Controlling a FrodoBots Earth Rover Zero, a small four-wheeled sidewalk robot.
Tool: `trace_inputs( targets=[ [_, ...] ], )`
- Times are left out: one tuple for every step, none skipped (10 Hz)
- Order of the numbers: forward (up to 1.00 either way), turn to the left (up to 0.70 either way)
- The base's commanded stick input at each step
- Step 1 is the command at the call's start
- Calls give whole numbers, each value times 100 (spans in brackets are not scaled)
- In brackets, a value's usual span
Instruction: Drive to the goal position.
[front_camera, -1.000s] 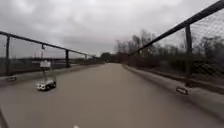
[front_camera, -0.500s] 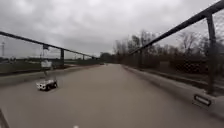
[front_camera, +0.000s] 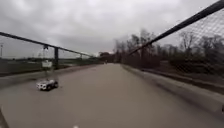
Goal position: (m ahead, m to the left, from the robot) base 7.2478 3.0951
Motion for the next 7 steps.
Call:
trace_inputs(
  targets=[
    [100,0],
    [100,0],
    [100,0],
    [100,0],
    [100,0],
    [100,0],
    [100,0]
  ],
)
